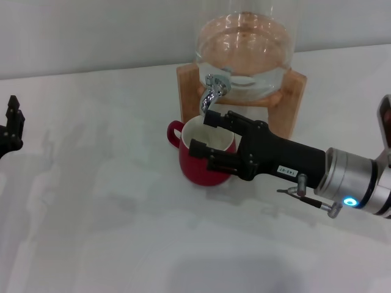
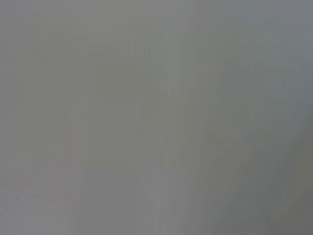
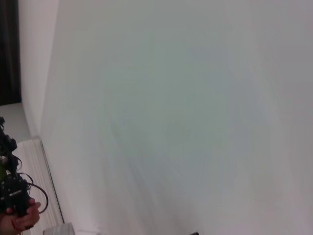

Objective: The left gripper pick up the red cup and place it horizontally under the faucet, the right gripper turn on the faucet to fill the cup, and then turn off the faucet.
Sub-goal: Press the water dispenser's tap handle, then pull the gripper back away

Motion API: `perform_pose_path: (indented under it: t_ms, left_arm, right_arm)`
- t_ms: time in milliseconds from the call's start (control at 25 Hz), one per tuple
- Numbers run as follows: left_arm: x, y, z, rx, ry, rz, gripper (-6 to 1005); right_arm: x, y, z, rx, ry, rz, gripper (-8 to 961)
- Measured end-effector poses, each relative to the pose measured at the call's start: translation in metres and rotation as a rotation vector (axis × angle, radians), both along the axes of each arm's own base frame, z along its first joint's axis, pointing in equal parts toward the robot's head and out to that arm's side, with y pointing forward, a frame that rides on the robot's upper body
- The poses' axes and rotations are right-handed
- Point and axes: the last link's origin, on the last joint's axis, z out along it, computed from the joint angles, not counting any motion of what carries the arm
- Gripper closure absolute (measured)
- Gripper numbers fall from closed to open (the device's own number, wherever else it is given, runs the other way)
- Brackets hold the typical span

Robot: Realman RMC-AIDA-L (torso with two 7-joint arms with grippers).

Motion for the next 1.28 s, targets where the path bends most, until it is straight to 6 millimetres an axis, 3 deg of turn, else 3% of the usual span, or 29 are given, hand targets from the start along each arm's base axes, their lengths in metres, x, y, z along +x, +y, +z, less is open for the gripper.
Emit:
perform_pose_path:
  t_ms: [1280]
  left_arm:
    - [0.003, 0.002, -0.002, -0.007, 0.004, -0.012, 508]
  right_arm:
    - [-0.006, 0.019, 0.000, 0.039, -0.043, -0.029, 85]
